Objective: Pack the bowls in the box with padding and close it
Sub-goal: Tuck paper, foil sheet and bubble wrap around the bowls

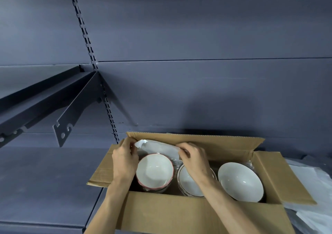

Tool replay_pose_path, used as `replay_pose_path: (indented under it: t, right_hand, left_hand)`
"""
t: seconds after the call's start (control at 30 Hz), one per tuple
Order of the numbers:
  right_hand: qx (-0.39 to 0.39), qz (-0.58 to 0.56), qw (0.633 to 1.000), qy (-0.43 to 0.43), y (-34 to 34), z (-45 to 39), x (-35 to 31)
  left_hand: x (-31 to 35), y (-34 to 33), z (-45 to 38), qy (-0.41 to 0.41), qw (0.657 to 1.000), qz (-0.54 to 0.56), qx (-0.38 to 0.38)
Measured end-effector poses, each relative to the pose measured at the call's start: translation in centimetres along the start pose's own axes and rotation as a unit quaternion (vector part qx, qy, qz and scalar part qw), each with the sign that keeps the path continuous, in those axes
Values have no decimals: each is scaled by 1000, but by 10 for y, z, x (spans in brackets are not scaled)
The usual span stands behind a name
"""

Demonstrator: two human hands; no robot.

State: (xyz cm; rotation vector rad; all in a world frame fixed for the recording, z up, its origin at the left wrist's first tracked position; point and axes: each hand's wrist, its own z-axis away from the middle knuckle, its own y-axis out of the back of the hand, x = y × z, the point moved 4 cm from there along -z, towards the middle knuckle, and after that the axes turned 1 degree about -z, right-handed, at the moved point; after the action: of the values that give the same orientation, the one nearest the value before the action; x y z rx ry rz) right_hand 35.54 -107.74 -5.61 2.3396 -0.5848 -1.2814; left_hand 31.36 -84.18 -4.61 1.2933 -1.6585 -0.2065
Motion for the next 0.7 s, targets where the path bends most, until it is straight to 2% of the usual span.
replay_pose_path:
  t: [0.17, 0.33, 0.47, 0.6, 0.7]
  right_hand:
    - [-48, 35, 997, -48, -6, -2, 11]
    - [-90, 201, 974, -53, -11, -2, 8]
    - [-97, 225, 968, -48, -6, -6, 4]
    - [-107, 225, 966, -68, -6, -4, 9]
    - [-105, 217, 966, -89, -9, -4, 15]
  left_hand:
    - [3, -5, 2, 0, 998, -35, -42]
    - [5, -6, -3, -21, 995, -70, -73]
    - [1, -4, -23, -49, 986, -92, -127]
    - [-4, 1, -24, -113, 980, -124, -102]
    - [-20, -3, -19, -78, 987, -81, -116]
